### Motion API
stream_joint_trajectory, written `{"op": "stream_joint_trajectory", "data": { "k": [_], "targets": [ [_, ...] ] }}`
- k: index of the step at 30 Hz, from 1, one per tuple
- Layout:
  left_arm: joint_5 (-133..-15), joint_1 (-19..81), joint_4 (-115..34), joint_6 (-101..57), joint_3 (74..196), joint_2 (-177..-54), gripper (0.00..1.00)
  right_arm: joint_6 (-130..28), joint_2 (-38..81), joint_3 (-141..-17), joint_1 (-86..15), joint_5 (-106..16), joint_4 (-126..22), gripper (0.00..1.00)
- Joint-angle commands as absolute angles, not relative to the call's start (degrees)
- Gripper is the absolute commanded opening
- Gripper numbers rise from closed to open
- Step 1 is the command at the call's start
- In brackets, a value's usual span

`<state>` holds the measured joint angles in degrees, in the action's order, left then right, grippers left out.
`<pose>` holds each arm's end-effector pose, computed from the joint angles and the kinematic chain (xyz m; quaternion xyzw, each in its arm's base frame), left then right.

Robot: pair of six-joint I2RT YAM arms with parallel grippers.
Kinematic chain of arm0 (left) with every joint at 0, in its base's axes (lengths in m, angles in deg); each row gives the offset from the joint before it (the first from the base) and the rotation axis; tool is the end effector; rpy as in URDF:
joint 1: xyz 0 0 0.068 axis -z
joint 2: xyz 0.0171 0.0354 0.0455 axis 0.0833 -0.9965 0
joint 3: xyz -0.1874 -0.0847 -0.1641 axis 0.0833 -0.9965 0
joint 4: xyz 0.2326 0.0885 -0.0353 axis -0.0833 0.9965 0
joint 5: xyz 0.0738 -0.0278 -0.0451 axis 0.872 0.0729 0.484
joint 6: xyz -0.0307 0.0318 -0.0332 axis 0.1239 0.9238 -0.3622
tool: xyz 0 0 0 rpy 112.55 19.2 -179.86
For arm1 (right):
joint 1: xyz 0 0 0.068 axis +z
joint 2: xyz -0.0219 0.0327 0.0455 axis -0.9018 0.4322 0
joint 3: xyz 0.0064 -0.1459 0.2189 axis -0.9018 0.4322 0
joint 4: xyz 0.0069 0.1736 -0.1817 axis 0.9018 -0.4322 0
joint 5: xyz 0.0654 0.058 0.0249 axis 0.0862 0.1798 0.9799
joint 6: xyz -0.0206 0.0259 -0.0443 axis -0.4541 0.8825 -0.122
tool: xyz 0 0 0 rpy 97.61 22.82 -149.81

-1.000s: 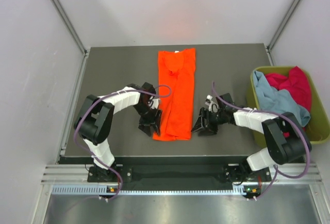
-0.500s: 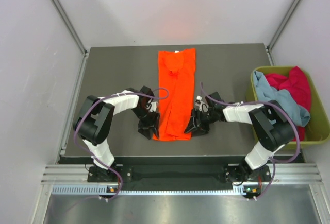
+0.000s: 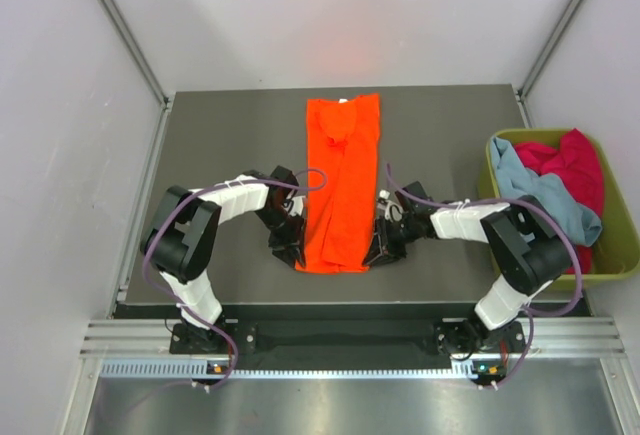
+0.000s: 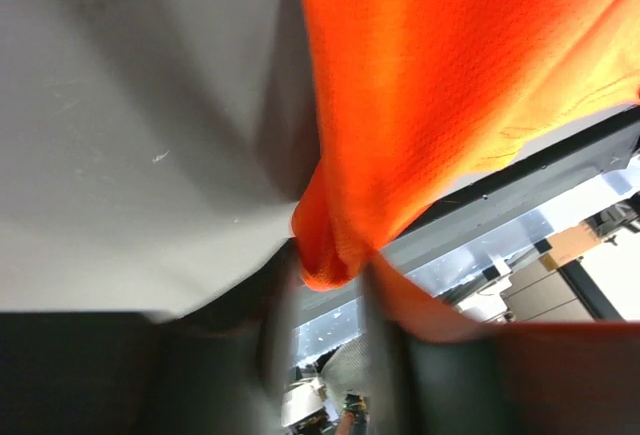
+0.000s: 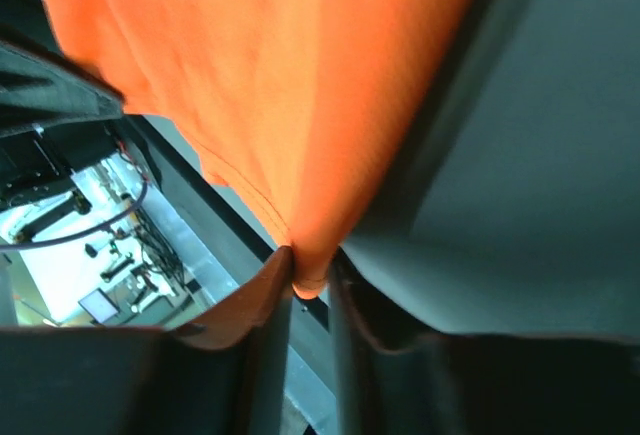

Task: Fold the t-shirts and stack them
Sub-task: Fold the tshirt

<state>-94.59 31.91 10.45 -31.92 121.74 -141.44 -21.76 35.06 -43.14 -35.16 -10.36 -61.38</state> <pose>0.2411 -0.1440 0.1420 -0.0466 -0.9669 0.2245 0.1121 0.2209 0.1524 0.1169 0.0233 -0.9144 -0.4038 0.0169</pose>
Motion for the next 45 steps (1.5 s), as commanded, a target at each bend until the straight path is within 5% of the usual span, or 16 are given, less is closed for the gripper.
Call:
{"op": "stream_joint_trajectory", "data": {
  "k": [1,2,6,27,38,45],
  "targets": [
    [-96.39,31.67,9.09,-32.42,123.14,-140.71,0.30,-22.43,31.62,-40.73,-34.25,-11.05,-61.42,0.13],
    [-96.57,31.67,9.09,-32.42,123.22,-140.71,0.23,-22.43,30.83,-40.47,-34.25,-11.22,-61.50,0.00],
    [-97.27,31.76,9.10,-31.98,122.88,-139.83,0.00,-25.24,27.93,-40.99,-34.25,-11.93,-65.35,0.00],
    [-94.21,37.30,15.86,-23.55,142.28,-136.05,0.00,-36.67,14.39,-52.31,-42.24,-14.04,-78.38,0.00],
    [-90.86,30.62,16.48,-22.05,156.52,-145.88,0.00,-36.93,30.02,-70.69,-48.05,-14.30,-74.69,0.00],
    [-92.70,25.17,22.62,-19.06,178.66,-163.17,0.00,-37.72,40.22,-81.24,-48.84,-15.97,-72.05,0.00]
  ]
}}
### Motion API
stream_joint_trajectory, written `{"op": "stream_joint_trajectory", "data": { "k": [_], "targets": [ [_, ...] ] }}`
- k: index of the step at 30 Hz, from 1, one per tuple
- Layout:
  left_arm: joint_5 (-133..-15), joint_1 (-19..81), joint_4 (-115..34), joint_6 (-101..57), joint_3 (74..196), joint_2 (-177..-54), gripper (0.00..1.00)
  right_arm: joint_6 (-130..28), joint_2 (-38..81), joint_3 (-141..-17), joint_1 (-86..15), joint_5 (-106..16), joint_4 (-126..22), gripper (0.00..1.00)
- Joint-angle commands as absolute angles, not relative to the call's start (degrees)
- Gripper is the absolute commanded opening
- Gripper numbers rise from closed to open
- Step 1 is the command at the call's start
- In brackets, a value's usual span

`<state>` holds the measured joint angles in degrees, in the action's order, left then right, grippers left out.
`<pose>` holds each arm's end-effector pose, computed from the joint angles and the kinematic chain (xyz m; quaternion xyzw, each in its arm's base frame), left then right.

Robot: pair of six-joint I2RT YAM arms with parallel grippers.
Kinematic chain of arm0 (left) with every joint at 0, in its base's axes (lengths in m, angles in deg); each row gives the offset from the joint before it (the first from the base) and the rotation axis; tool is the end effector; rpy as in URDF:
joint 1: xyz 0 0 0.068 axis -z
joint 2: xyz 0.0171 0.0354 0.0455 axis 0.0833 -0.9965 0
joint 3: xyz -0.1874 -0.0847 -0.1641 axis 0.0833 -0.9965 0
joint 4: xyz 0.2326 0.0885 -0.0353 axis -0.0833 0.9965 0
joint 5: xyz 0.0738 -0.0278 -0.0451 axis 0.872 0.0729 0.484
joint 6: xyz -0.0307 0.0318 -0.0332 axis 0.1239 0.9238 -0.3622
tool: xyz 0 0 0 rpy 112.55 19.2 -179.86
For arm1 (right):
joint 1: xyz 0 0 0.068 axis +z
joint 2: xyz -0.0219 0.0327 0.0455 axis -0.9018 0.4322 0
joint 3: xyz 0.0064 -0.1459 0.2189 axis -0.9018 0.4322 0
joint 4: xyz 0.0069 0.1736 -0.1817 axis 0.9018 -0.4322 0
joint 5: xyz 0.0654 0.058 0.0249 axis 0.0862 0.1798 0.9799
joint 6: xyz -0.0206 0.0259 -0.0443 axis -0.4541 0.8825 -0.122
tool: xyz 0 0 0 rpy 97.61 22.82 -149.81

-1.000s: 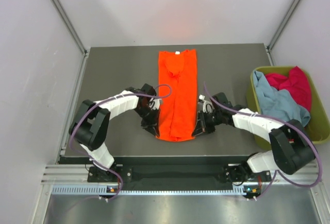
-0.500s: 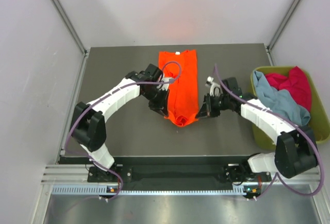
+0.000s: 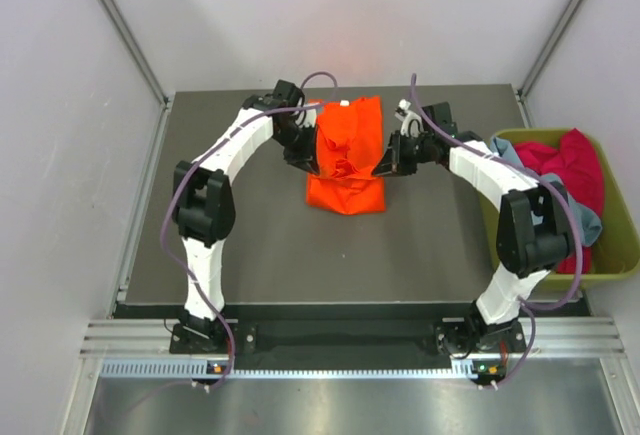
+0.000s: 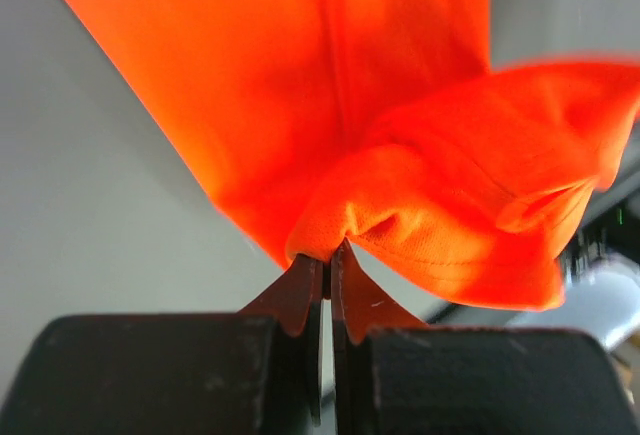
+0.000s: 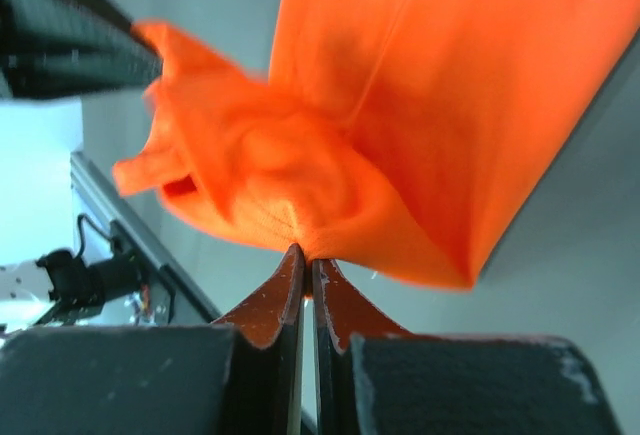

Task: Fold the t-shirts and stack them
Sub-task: Fold the tshirt

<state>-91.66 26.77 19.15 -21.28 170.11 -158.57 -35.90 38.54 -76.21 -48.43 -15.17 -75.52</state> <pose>0.3842 -0.1729 0.2500 0.1362 0.9485 -0.2637 0.1107 0.3405 0.1210 0.2397 -0.0639 0.8936 0.3891 0.2145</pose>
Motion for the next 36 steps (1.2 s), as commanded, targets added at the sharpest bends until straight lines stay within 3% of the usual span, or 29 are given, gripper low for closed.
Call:
{"op": "stream_joint_trajectory", "data": {
  "k": [1,6,25,26,27,28,31,35,36],
  "targets": [
    [-93.14,24.04,23.15,-18.97,180.69,-164.60,0.00,-37.99,42.06,-82.20,-48.84,-16.32,-72.05,0.00],
    [-94.20,21.83,24.91,-17.30,189.05,-171.10,0.00,-40.27,46.55,-87.21,-48.84,-18.52,-71.88,0.00],
    [-91.14,20.77,15.96,-19.41,199.16,-182.10,0.01,-40.45,62.55,-103.13,-51.30,-19.49,-68.37,0.00],
    [-90.17,20.68,14.38,-20.37,199.08,-182.54,0.06,-40.36,63.08,-103.91,-51.30,-20.36,-68.27,0.02],
    [-88.51,20.42,13.32,-20.81,199.34,-182.89,0.15,-40.45,64.04,-104.18,-51.30,-20.71,-67.93,0.16],
    [-87.18,20.33,12.53,-21.34,199.77,-183.07,0.31,-40.71,64.31,-104.45,-51.13,-20.81,-67.83,0.26],
    [-82.97,20.33,10.94,-22.40,203.28,-183.25,0.48,-43.17,63.79,-105.41,-50.68,-22.73,-68.79,0.55],
    [-75.06,20.33,10.41,-21.26,206.80,-178.87,0.69,-46.07,58.79,-103.41,-50.60,-26.24,-70.55,0.61],
    [-74.96,20.07,10.59,-20.65,206.55,-177.63,0.70,-46.34,57.47,-102.61,-50.86,-26.60,-71.25,0.61]
  ]
}}
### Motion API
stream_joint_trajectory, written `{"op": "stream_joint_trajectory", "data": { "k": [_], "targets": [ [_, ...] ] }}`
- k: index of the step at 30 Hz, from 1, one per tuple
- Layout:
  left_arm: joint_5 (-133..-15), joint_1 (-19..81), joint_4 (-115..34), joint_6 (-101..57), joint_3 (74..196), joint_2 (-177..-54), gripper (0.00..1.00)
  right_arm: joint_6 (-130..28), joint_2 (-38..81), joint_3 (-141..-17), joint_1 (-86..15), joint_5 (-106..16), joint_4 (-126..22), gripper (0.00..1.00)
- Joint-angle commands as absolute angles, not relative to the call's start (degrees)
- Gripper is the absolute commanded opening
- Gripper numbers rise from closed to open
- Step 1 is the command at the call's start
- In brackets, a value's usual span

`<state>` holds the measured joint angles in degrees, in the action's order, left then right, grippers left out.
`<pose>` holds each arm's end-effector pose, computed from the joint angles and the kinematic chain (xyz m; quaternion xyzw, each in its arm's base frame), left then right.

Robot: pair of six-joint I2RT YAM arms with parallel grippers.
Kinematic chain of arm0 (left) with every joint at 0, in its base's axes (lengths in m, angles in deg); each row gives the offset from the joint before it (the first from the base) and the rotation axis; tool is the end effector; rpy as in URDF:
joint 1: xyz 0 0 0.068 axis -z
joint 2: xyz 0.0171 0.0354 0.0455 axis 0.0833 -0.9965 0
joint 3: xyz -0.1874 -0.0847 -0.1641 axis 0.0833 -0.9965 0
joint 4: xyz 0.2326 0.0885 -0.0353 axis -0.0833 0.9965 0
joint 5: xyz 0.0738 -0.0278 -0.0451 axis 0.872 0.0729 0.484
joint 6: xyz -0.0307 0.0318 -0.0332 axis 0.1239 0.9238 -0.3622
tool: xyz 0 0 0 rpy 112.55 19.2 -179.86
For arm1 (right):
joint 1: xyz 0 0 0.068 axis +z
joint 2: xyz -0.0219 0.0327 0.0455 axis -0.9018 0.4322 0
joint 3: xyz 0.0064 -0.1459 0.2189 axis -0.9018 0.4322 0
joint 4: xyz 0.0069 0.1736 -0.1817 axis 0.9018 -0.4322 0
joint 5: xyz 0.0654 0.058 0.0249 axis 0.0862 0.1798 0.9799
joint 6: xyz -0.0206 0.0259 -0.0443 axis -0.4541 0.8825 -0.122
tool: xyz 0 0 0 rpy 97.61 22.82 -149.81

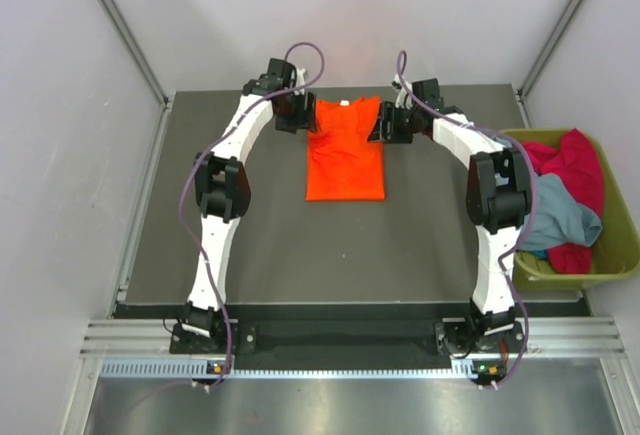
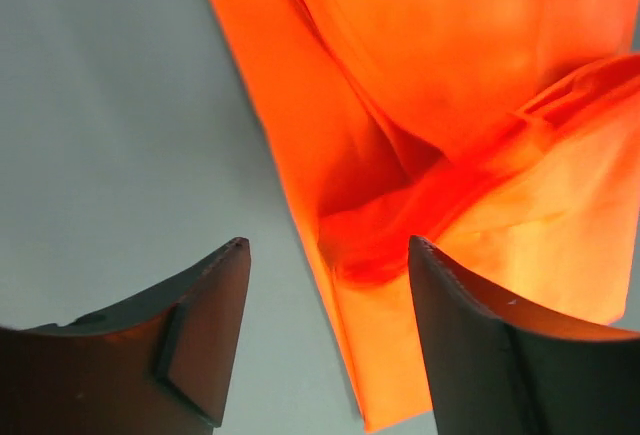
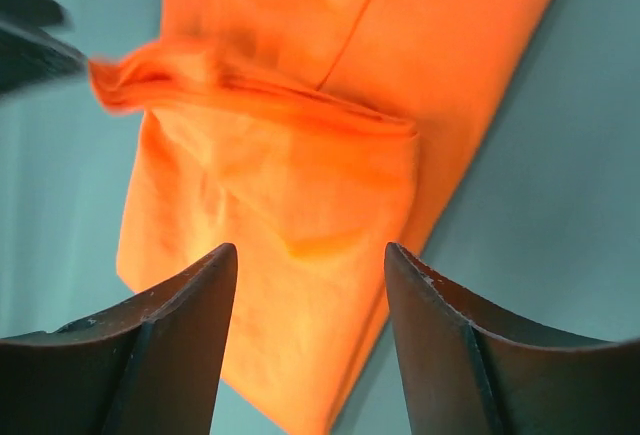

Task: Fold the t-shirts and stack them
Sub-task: Fold the tshirt

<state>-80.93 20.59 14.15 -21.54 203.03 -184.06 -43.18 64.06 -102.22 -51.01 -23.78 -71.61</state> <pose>0.5013 -0.1523 0.2162 0.0793 0.9458 -0.1911 0.2505 0.4569 0.1271 0.2051 -0.0841 0.8963 0.3105 0.3051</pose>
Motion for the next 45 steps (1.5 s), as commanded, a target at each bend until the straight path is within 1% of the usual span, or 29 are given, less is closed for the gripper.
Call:
{"op": "stream_joint_trajectory", "data": {
  "k": [1,4,5,6,7,8,9,11,14,21,28,33,40,41,43,44,45],
  "targets": [
    [-75.13,19.89,11.81,-20.21,205.94,-176.40,0.70,-46.34,54.85,-101.56,-51.21,-26.52,-72.83,0.61],
    [-79.68,18.58,13.66,-20.20,198.22,-170.26,0.71,-45.81,49.66,-95.59,-52.26,-23.72,-75.20,0.60],
    [-81.70,18.14,13.49,-20.64,190.63,-166.58,0.71,-45.64,48.68,-92.27,-52.44,-22.14,-75.91,0.59],
    [-86.68,17.18,12.53,-21.68,182.20,-163.33,0.71,-44.85,46.84,-88.58,-52.62,-20.82,-76.35,0.59],
    [-88.73,16.82,12.26,-21.69,178.55,-163.30,0.73,-44.84,46.21,-88.54,-52.71,-20.81,-76.27,0.59],
    [-89.97,16.64,12.26,-22.91,175.46,-161.64,0.73,-43.97,45.77,-85.15,-52.79,-19.41,-76.10,0.58],
    [-93.29,16.29,12.61,-23.27,173.00,-161.54,0.73,-43.36,45.16,-83.46,-52.97,-19.14,-75.66,0.58],
    [-95.95,16.29,14.01,-24.85,168.25,-162.50,0.73,-41.60,44.98,-79.08,-53.06,-17.57,-74.78,0.57],
    [-100.43,16.38,10.26,-28.01,162.54,-163.20,0.72,-40.46,46.29,-76.33,-53.06,-16.16,-74.51,0.57],
    [-104.66,16.46,7.87,-30.04,163.13,-168.48,0.70,-39.05,52.44,-74.13,-53.67,-14.83,-73.55,0.54],
    [-105.80,17.87,7.34,-31.54,162.43,-170.24,0.68,-38.08,54.20,-73.25,-53.67,-14.13,-72.05,0.52],
    [-106.24,18.13,7.25,-31.63,161.90,-170.50,0.65,-37.11,54.99,-72.72,-53.59,-13.34,-70.12,0.46],
    [-106.42,18.13,8.83,-31.19,161.81,-169.98,0.50,-36.50,55.17,-72.98,-53.15,-13.07,-69.33,0.43],
    [-105.90,18.13,9.09,-31.10,161.72,-169.98,0.45,-36.50,55.08,-72.72,-53.15,-13.07,-69.07,0.42],
    [-104.75,18.13,9.97,-31.27,161.72,-169.80,0.39,-36.15,55.35,-72.72,-52.97,-13.07,-68.45,0.40],
    [-103.62,18.13,10.06,-31.54,161.63,-169.63,0.30,-36.06,55.43,-72.63,-52.88,-12.90,-68.28,0.39],
    [-103.35,18.13,10.15,-31.54,161.55,-169.62,0.27,-36.06,55.52,-72.81,-52.71,-12.72,-67.66,0.35]
  ]
}}
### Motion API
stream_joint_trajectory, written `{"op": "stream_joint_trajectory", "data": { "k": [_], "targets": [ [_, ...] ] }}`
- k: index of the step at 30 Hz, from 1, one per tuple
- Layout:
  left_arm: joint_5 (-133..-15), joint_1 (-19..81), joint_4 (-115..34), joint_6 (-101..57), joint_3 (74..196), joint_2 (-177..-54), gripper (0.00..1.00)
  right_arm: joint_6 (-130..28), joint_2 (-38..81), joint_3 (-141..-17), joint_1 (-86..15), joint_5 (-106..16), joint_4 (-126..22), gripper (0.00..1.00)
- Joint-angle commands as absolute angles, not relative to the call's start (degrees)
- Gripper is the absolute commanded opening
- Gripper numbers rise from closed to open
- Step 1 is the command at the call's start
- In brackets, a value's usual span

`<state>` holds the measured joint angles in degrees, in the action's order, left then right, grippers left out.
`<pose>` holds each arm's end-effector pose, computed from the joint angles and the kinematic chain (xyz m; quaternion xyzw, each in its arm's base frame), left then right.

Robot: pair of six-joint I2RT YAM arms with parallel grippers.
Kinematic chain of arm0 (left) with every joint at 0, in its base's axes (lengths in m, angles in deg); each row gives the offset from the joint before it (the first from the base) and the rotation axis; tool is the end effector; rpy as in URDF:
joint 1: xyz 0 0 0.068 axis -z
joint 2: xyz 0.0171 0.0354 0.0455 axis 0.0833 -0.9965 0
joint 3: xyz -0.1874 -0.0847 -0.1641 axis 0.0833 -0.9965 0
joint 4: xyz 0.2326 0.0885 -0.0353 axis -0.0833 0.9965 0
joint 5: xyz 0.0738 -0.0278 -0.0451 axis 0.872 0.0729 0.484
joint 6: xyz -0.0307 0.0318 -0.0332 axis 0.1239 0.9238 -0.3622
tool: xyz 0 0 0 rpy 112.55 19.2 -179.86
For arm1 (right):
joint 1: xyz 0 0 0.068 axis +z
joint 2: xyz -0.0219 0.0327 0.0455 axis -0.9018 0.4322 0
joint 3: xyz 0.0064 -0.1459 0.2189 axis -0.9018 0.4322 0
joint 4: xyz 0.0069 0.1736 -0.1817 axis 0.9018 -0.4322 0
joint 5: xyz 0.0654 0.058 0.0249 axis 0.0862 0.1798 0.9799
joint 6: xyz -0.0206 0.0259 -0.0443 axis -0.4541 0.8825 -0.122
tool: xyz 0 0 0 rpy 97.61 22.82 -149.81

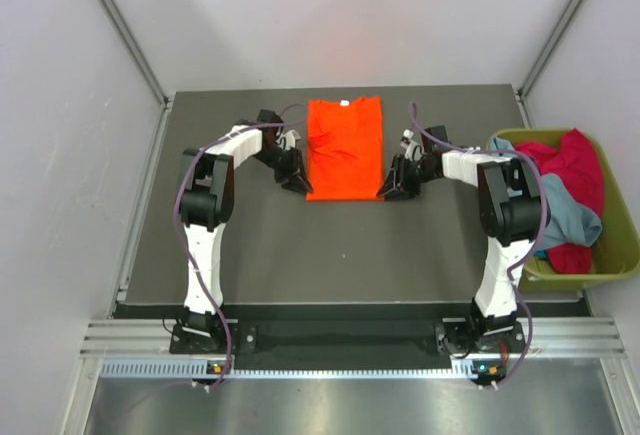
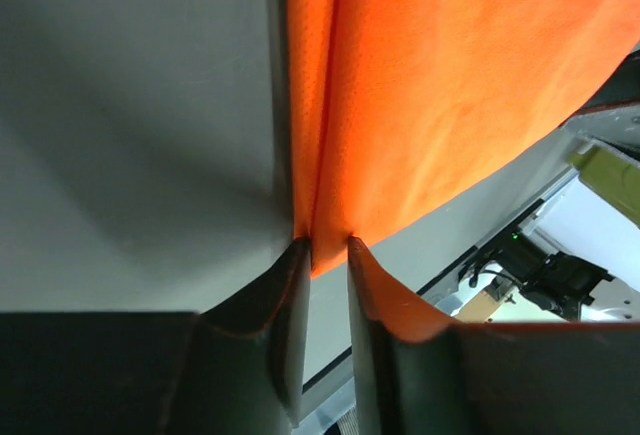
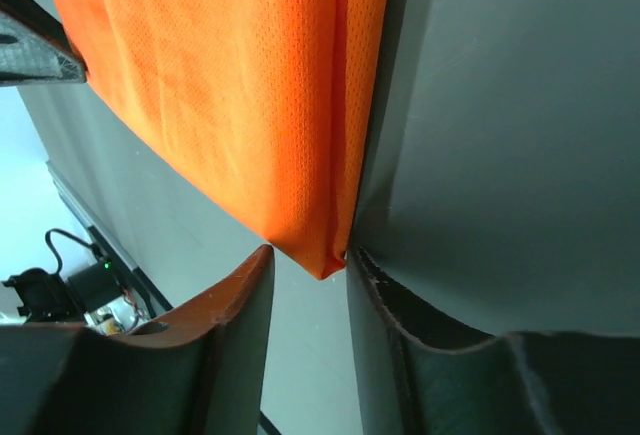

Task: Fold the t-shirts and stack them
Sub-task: Fold the tshirt

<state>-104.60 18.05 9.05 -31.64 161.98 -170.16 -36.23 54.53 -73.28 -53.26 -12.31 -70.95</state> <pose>0.4185 -0.1230 0.1383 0.0293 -0.9377 0.3461 0.0061 0.3667 0.0968 0.1325 0.0063 0.9184 0.3795 0.1113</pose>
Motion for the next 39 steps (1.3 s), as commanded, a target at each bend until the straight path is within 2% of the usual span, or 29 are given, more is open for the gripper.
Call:
{"op": "stream_joint_trajectory", "data": {
  "k": [1,5,8,9,11,22,31,39],
  "targets": [
    [-103.52,18.13,10.15,-31.63,161.28,-169.54,0.25,-35.97,55.52,-72.89,-52.71,-12.29,-67.40,0.32],
    [-104.57,18.31,9.71,-31.80,160.23,-169.62,0.16,-35.88,55.35,-73.07,-52.09,-11.76,-66.78,0.20],
    [-106.15,18.66,9.45,-32.42,158.65,-168.84,0.11,-36.23,54.47,-73.07,-52.18,-12.02,-67.30,0.05],
    [-107.20,18.84,9.27,-32.68,157.34,-167.96,0.05,-36.67,53.51,-73.07,-52.18,-12.19,-67.65,0.00],
    [-108.00,19.01,8.83,-33.56,156.02,-166.90,0.00,-37.37,52.10,-72.81,-52.18,-12.72,-68.36,0.00],
    [-106.42,22.08,7.95,-31.63,152.76,-156.55,0.00,-38.69,40.68,-66.31,-52.53,-12.28,-70.38,0.00],
    [-99.75,29.47,10.23,-26.80,148.37,-142.48,0.00,-36.41,28.99,-61.83,-52.53,-10.44,-71.79,0.00],
    [-94.03,29.39,12.96,-24.16,145.81,-134.30,0.00,-34.83,20.37,-59.62,-52.62,-10.35,-73.46,0.00]
  ]
}}
